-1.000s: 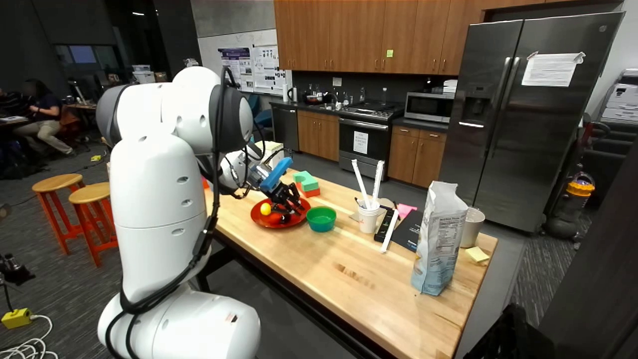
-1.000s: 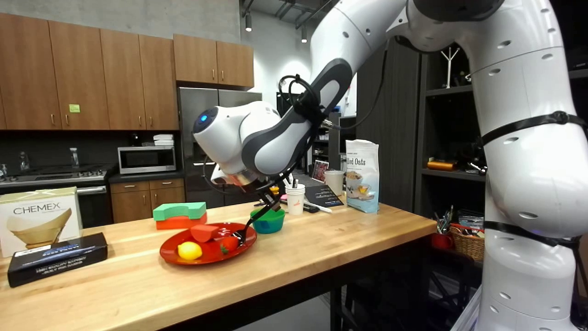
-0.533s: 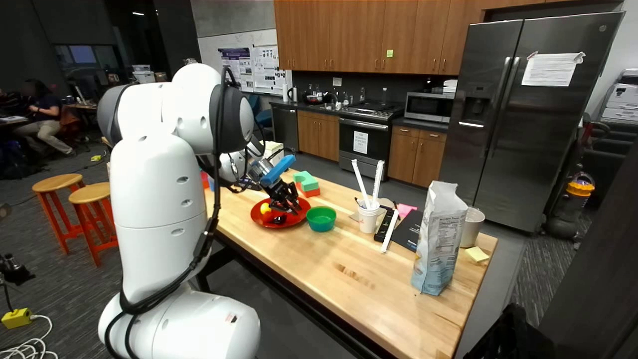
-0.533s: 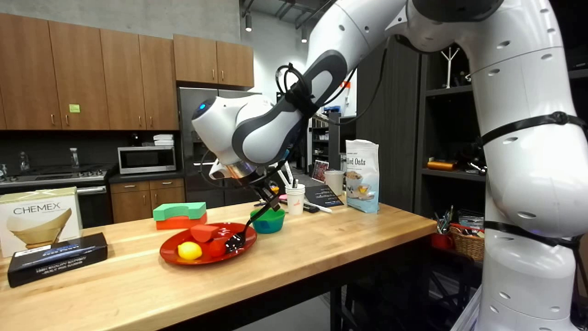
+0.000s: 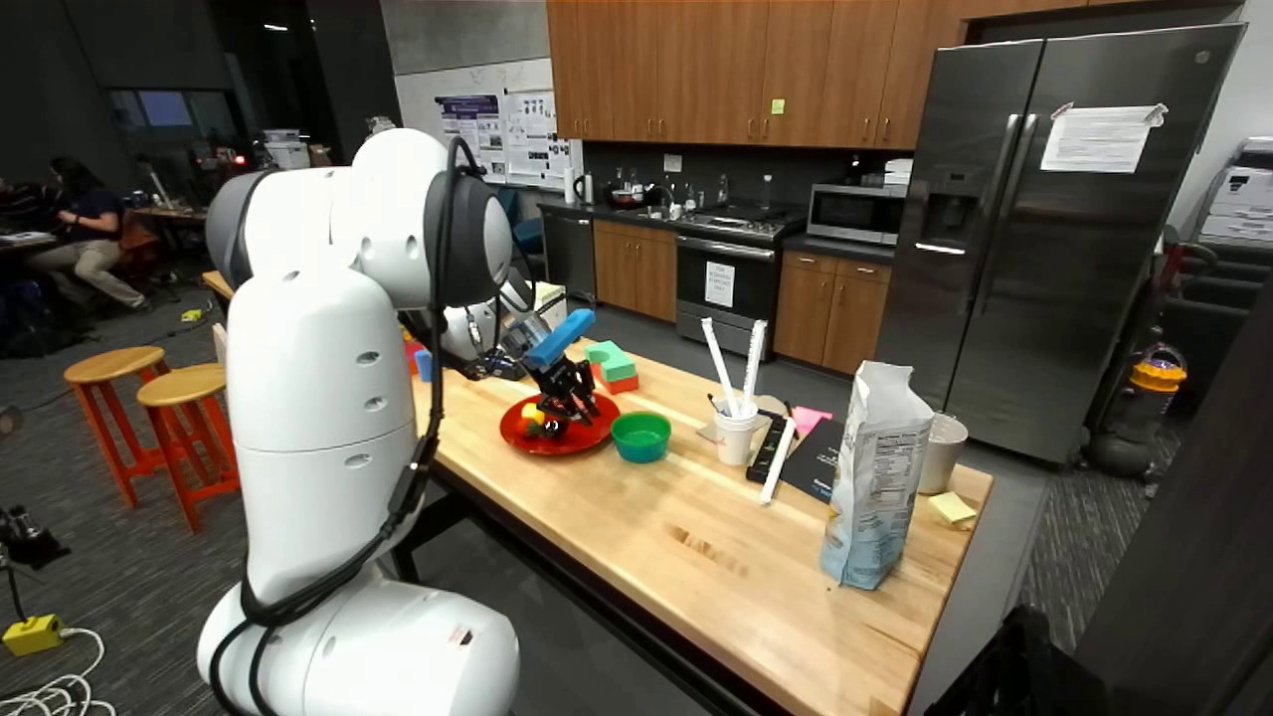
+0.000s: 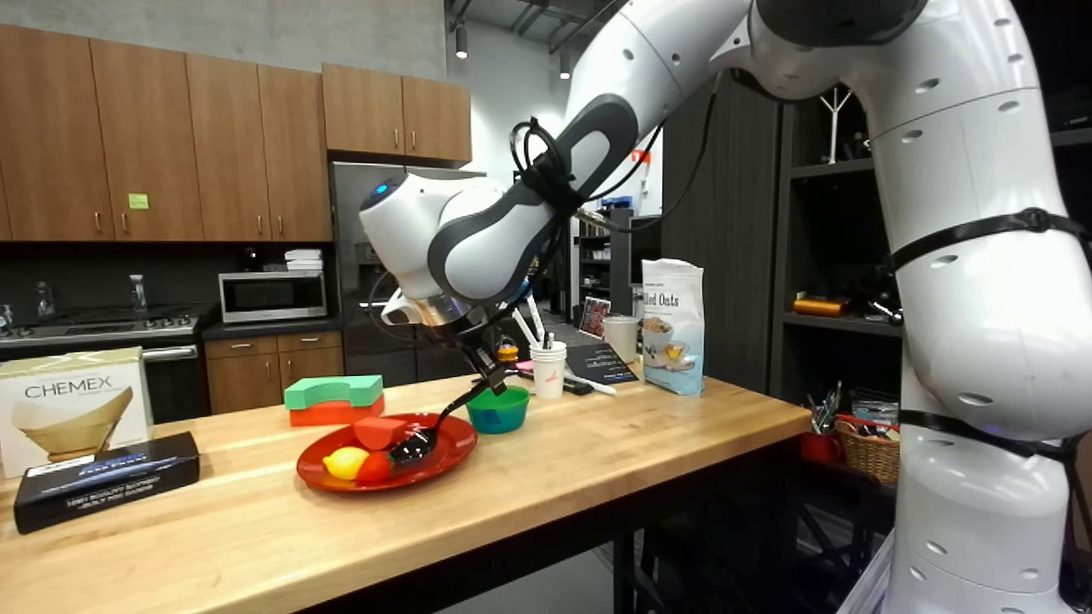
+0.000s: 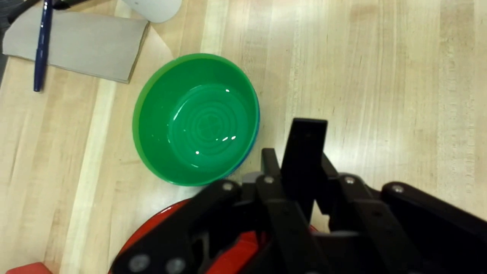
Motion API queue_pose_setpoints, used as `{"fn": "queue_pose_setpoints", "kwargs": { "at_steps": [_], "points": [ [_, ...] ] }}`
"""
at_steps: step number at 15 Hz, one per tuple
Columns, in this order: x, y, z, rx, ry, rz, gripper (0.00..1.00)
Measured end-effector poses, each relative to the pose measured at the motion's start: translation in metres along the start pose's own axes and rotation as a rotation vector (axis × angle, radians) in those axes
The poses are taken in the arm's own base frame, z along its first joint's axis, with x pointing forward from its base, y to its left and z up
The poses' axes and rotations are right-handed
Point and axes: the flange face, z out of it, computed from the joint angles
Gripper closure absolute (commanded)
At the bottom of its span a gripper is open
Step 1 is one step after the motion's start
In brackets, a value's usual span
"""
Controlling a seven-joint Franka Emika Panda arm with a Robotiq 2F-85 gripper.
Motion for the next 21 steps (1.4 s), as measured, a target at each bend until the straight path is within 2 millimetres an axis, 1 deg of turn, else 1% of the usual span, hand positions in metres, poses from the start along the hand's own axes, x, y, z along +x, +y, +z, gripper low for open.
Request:
{"fn": "queue_pose_setpoints", "kwargs": {
  "at_steps": [7, 8, 12, 17, 21],
  "points": [
    [-0.0001, 0.0004, 0.0002, 0.0, 0.001, 0.003, 0.75],
    [-0.0001, 0.0004, 0.0002, 0.0, 0.001, 0.003, 0.94],
    [0.0008, 0.0, -0.0002, -0.02, -0.013, 0.0, 0.94],
    [0.0006, 0.0045, -0.003, -0.133, -0.064, 0.027, 0.94],
    [0.0052, 0.0026, -0.0012, -0.145, -0.064, 0.034, 0.94]
  ]
}}
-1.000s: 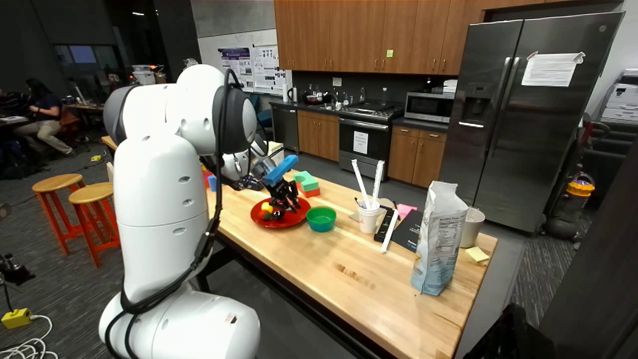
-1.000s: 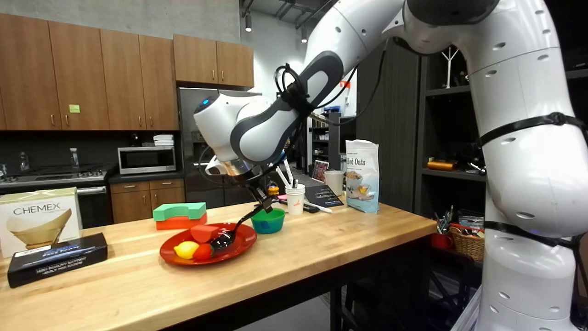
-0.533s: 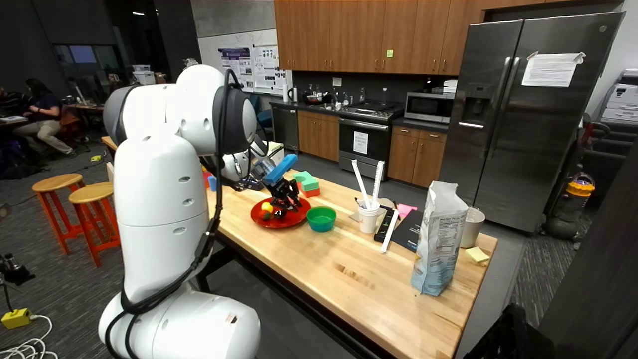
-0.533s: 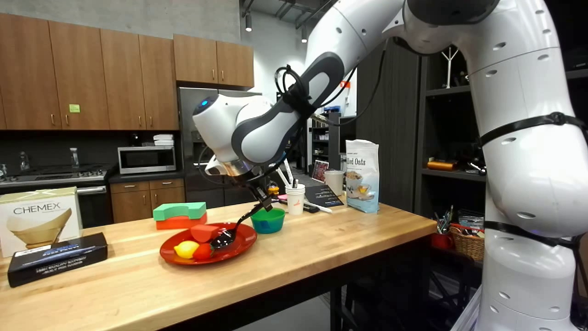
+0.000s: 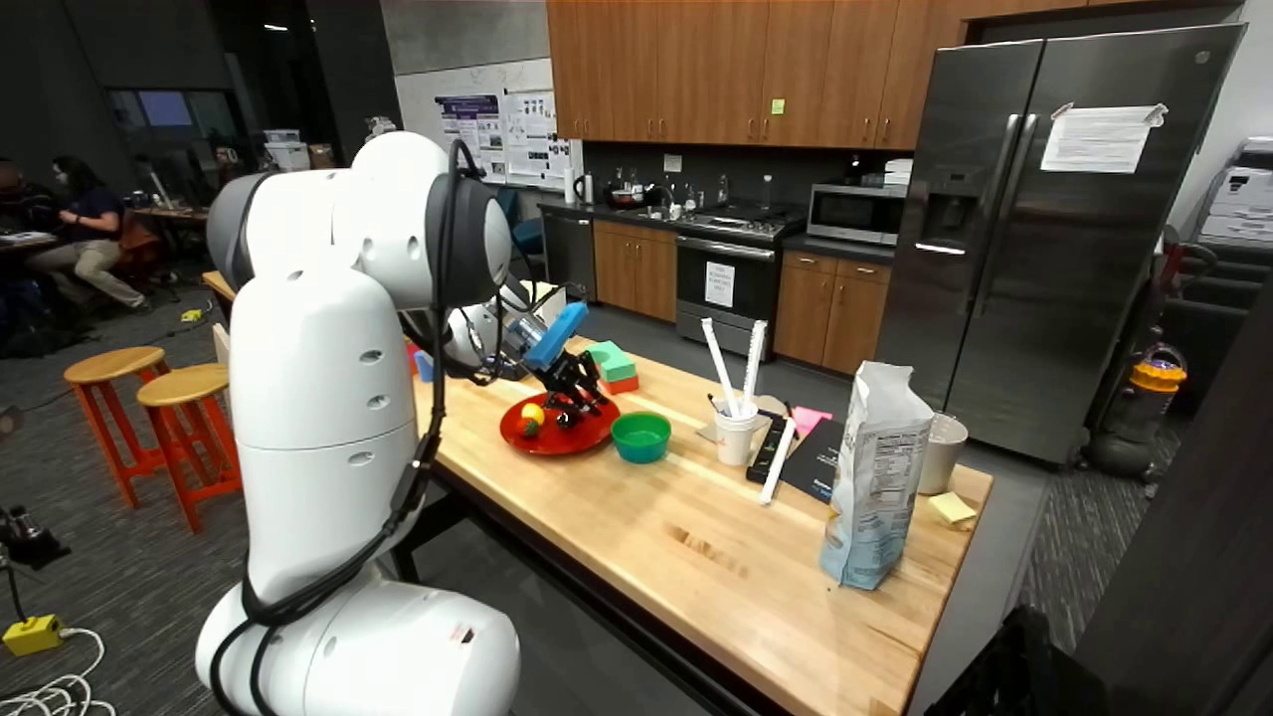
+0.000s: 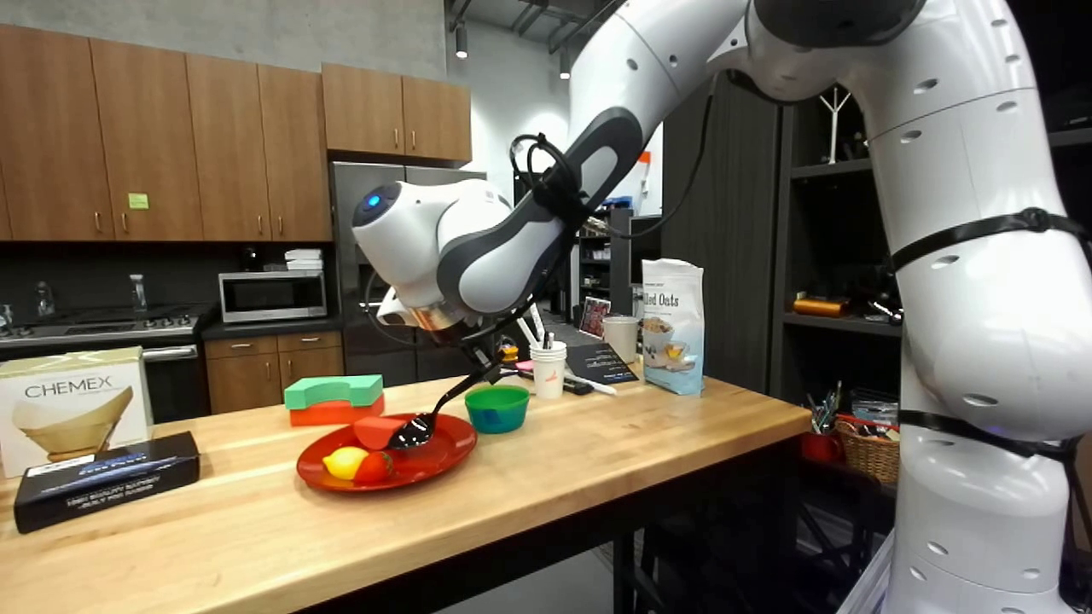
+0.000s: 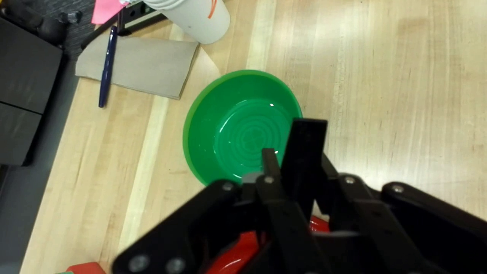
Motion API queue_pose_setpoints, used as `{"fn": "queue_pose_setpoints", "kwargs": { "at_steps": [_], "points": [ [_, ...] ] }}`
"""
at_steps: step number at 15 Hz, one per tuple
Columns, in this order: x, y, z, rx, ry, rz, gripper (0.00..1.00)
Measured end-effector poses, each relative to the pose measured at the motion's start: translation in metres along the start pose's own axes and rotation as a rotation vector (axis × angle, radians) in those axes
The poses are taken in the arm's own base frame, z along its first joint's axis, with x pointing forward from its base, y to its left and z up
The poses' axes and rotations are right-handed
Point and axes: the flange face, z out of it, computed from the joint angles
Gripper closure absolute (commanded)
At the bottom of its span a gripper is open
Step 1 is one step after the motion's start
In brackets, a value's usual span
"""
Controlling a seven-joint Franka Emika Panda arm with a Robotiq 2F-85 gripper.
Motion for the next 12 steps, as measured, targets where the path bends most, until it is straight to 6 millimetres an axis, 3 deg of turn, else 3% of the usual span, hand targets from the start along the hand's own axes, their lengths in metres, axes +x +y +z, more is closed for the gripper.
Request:
{"fn": "queue_pose_setpoints", "kwargs": {
  "at_steps": [7, 12],
  "points": [
    [0.022, -0.012, 0.007, 0.021, 0.053, -0.037, 0.94],
    [0.041, -0.02, 0.001, 0.11, 0.192, -0.052, 0.94]
  ]
}}
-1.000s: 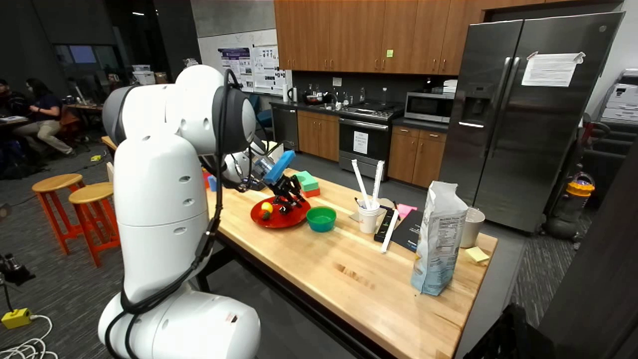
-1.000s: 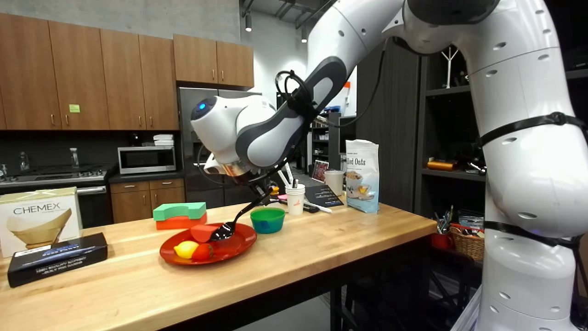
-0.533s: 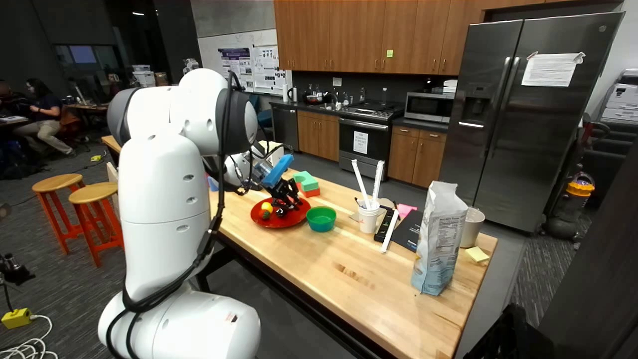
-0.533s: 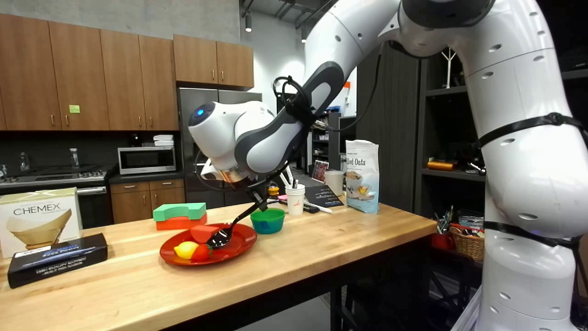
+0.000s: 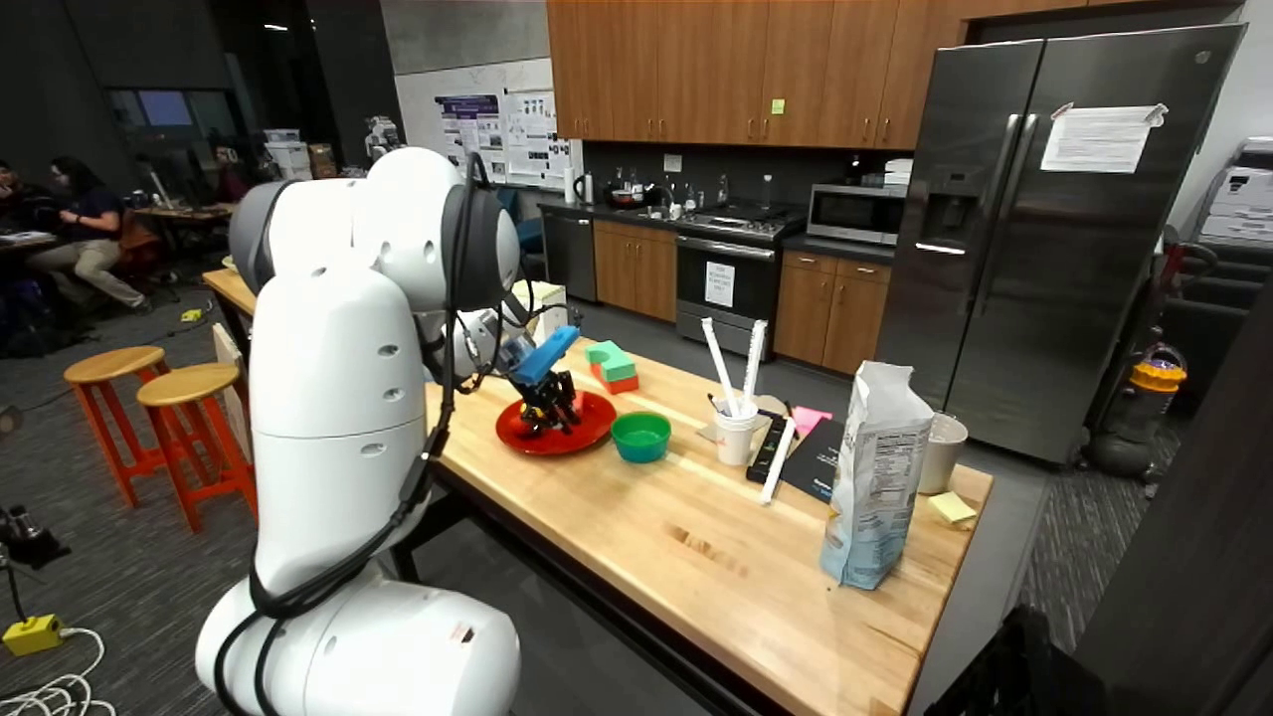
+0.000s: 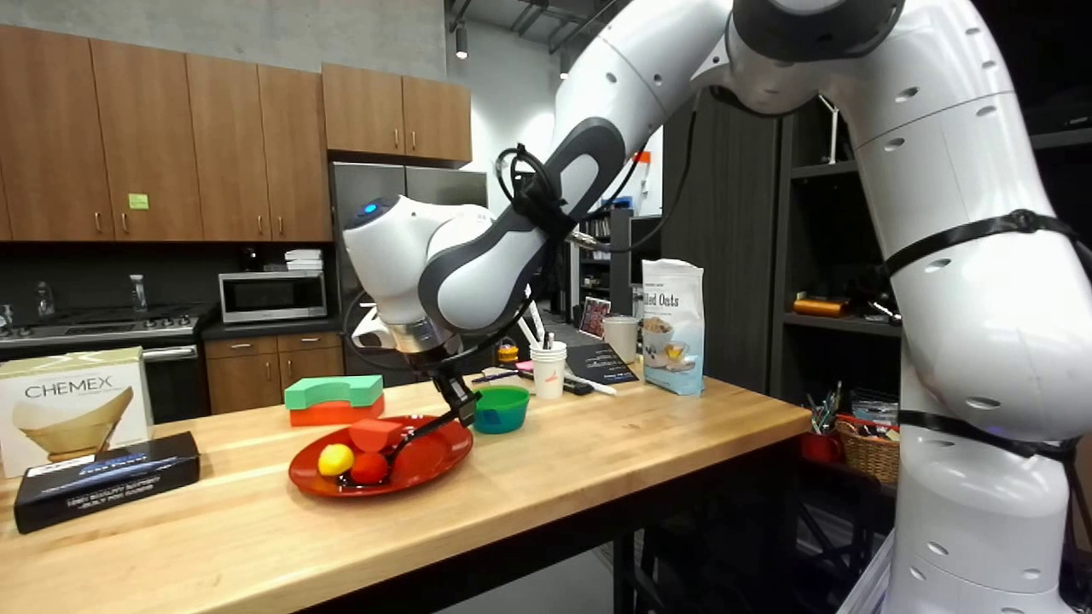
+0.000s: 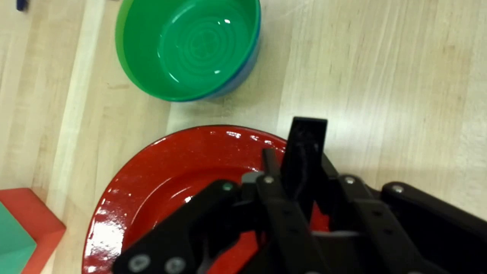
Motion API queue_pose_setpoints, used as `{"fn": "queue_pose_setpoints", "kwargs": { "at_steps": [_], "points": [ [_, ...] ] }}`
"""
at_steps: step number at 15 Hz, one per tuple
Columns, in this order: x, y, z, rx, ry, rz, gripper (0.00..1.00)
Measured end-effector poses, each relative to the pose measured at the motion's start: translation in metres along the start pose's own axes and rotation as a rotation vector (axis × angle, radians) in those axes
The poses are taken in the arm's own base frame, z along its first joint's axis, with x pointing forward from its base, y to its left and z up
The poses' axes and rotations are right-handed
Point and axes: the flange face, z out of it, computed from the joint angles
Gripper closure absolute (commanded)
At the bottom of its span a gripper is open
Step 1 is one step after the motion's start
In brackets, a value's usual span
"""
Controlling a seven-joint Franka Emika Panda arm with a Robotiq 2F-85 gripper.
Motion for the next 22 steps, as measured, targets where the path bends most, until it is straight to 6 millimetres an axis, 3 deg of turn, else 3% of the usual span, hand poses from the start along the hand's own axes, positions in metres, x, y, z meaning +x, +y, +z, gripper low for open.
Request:
{"fn": "queue_pose_setpoints", "kwargs": {
  "at_steps": [5, 10, 15, 22],
  "points": [
    [0.009, -0.001, -0.01, 0.143, 0.131, 0.006, 0.94],
    [0.003, 0.005, -0.007, 0.231, 0.185, 0.066, 0.94],
    [-0.031, 0.025, -0.007, 0.276, 0.217, 0.186, 0.94],
    [-0.088, 0.038, -0.042, 0.226, 0.234, 0.292, 0.94]
  ]
}}
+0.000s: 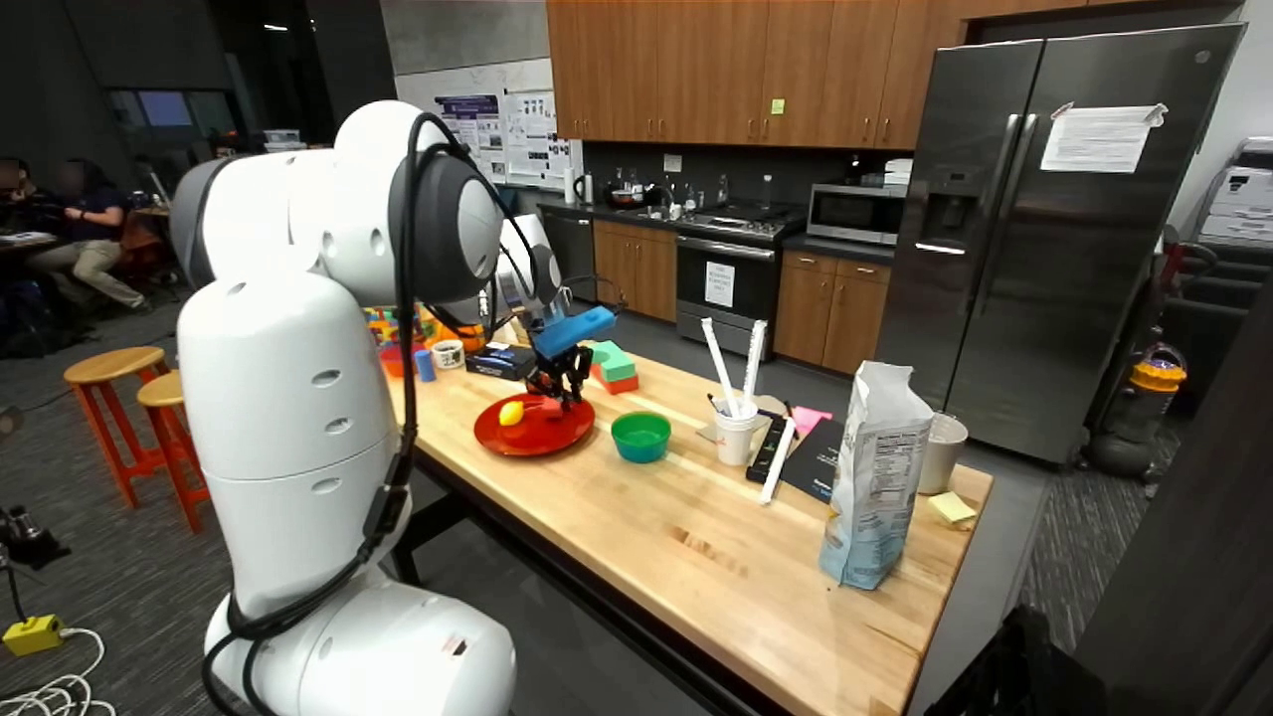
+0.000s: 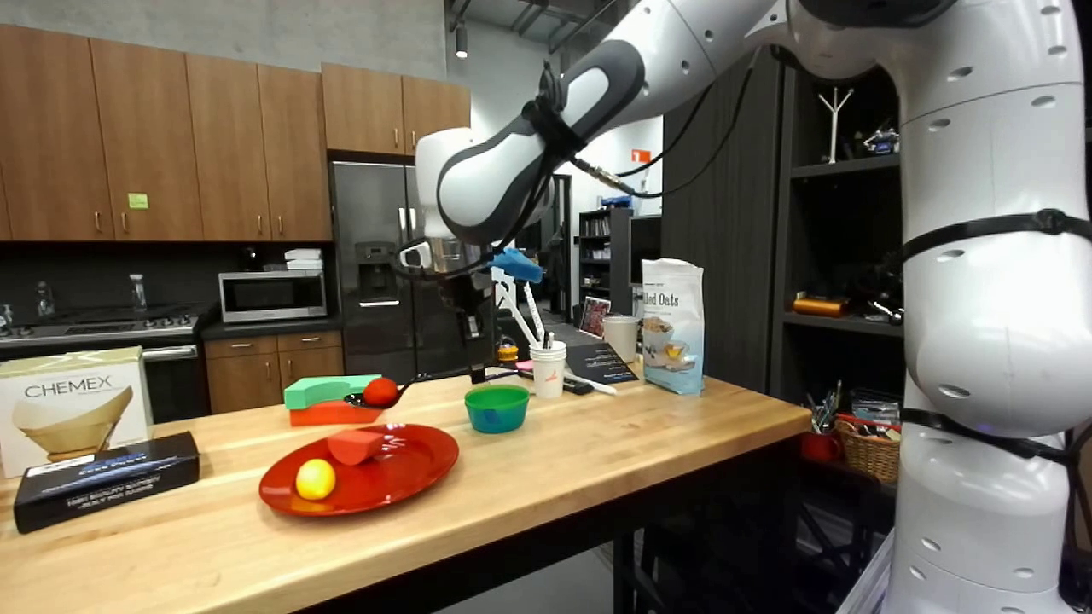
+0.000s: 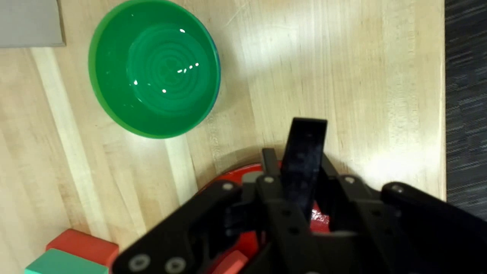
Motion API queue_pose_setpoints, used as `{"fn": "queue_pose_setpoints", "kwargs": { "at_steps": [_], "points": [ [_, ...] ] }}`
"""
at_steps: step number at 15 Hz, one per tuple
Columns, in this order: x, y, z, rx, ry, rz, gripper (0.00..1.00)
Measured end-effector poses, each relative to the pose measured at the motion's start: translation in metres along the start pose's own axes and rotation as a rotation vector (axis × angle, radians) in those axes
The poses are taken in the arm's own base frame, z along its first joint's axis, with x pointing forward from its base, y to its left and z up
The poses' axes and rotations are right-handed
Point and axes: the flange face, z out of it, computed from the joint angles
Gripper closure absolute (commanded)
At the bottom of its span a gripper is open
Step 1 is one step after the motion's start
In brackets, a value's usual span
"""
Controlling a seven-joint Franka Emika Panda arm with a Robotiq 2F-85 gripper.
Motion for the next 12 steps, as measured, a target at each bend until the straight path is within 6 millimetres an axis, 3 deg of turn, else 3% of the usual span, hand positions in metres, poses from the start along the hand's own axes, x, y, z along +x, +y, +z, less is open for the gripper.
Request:
{"fn": "queue_pose_setpoints", "kwargs": {
  "at_steps": [4, 12],
  "points": [
    [-0.02, -0.005, -0.008, 0.001, -0.041, 0.013, 0.94],
    [-0.059, -0.007, 0.01, 0.046, -0.111, 0.088, 0.94]
  ]
}}
